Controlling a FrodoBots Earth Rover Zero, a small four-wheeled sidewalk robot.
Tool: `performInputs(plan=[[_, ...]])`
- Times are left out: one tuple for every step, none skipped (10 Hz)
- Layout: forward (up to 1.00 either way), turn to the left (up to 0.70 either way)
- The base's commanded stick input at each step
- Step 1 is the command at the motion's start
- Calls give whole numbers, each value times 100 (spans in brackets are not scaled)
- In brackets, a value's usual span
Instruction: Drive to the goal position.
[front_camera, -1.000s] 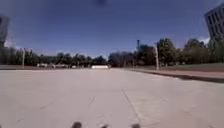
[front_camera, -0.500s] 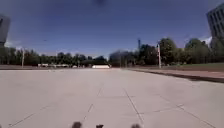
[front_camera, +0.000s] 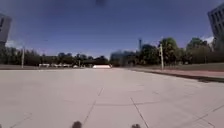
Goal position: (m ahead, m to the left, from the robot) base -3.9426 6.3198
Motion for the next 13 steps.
performInputs(plan=[[85, 4], [85, 4], [85, 4], [85, 4], [85, 4], [85, 4], [85, 4], [85, 4], [85, 4], [85, 4], [85, 4], [85, 4], [85, 4]])
